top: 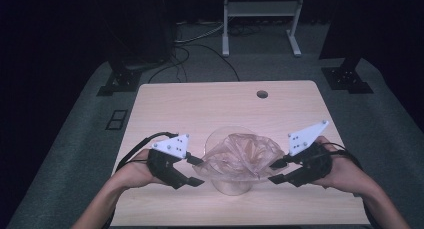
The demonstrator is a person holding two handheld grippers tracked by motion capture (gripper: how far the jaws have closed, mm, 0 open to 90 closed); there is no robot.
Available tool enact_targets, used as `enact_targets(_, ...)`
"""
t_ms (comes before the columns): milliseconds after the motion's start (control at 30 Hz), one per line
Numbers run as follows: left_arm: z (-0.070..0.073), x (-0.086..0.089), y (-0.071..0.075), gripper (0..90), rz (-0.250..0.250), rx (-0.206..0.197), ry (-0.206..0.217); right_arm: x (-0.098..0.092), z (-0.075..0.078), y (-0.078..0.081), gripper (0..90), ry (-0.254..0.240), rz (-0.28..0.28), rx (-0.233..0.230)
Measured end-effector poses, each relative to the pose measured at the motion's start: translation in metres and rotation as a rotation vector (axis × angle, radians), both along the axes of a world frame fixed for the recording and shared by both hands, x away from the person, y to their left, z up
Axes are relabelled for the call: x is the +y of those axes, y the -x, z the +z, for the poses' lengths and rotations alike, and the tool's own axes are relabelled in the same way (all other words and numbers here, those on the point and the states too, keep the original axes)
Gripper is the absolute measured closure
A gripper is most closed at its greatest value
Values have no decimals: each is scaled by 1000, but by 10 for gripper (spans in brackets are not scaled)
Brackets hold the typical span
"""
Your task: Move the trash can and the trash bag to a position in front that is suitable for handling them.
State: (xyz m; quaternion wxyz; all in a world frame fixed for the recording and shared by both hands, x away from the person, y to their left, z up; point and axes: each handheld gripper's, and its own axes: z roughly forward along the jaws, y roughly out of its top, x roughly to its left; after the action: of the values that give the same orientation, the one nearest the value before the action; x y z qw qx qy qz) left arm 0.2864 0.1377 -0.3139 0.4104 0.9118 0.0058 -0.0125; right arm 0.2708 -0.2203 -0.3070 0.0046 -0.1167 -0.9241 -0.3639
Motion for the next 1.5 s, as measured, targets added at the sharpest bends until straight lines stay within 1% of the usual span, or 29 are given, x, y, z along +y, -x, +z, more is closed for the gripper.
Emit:
enact_targets(33,-1,-2,1,494,-13,-6,8,3,-2,-1,617,6,6,0)
enact_targets(67,-1,-5,2,550,-26,-10,5,7,-5,-2,648,11,10,12)
enact_targets(100,-3,-8,3,674,-42,-25,-4,10,-7,-3,716,20,22,19)
enact_targets(133,-5,-10,4,749,-62,-28,-19,13,-9,-4,767,28,27,30)
enact_targets(167,-8,-13,6,800,-78,-26,-24,16,-12,-4,812,37,31,28)
enact_targets(233,-14,-16,7,860,-97,-29,-43,20,-18,-6,864,59,33,42)
enact_targets(300,-24,-19,9,880,-100,-39,-80,23,-27,-9,894,74,27,54)
enact_targets(333,-29,-20,9,887,-102,-34,-89,24,-33,-10,900,84,22,64)
enact_targets(400,-36,-21,10,890,-93,-42,-113,24,-42,-13,900,98,18,75)
enact_targets(433,-40,-22,10,890,-97,-51,-138,24,-45,-14,900,105,11,80)
enact_targets(467,-44,-23,9,891,-94,-55,-152,24,-49,-15,900,111,8,84)
enact_targets(500,-47,-23,9,891,-88,-48,-151,24,-53,-16,900,118,2,91)
enact_targets(567,-56,-25,6,891,-75,-64,-194,25,-61,-19,900,129,-7,98)
enact_targets(600,-59,-26,4,891,-71,-64,-202,25,-64,-20,900,132,-12,106)
enact_targets(633,-63,-26,2,891,-65,-56,-202,25,-66,-21,900,130,-13,109)
enact_targets(667,-63,-26,2,892,-65,-56,-202,25,-66,-21,900,130,-13,109)
enact_targets(700,-69,-26,-2,892,-54,-54,-205,25,-68,-22,900,126,-17,113)
enact_targets(867,-81,-29,-9,891,-28,-60,-219,20,-77,-30,900,113,-45,125)
enact_targets(933,-83,-28,-12,873,-18,-39,-203,19,-79,-31,900,98,-53,129)
enact_targets(967,-83,-26,-13,833,-6,-31,-191,18,-79,-31,878,92,-60,130)
enact_targets(1000,-82,-25,-13,760,-5,-15,-184,15,-78,-30,805,71,-56,142)
enact_targets(1033,-80,-23,-11,719,-1,-10,-176,13,-77,-29,778,65,-53,137)
enact_targets(1100,-74,-19,-7,643,-4,-4,-158,9,-73,-23,738,47,-55,121)
enact_targets(1167,-67,-14,-4,587,3,-14,-140,3,-69,-18,714,29,-54,119)
enact_targets(1200,-62,-10,-2,560,4,-3,-128,0,-66,-15,698,21,-60,112)
enact_targets(1267,-55,-6,1,531,18,-8,-112,-5,-60,-8,681,2,-61,108)
enact_targets(1300,-52,-4,2,524,26,-3,-105,-7,-58,-6,677,1,-62,104)
enact_targets(1367,-45,-1,5,517,35,-12,-93,-10,-53,-1,654,-11,-61,95)
enact_targets(1500,-35,1,7,515,54,-26,-84,-14,-43,8,628,-15,-61,62)
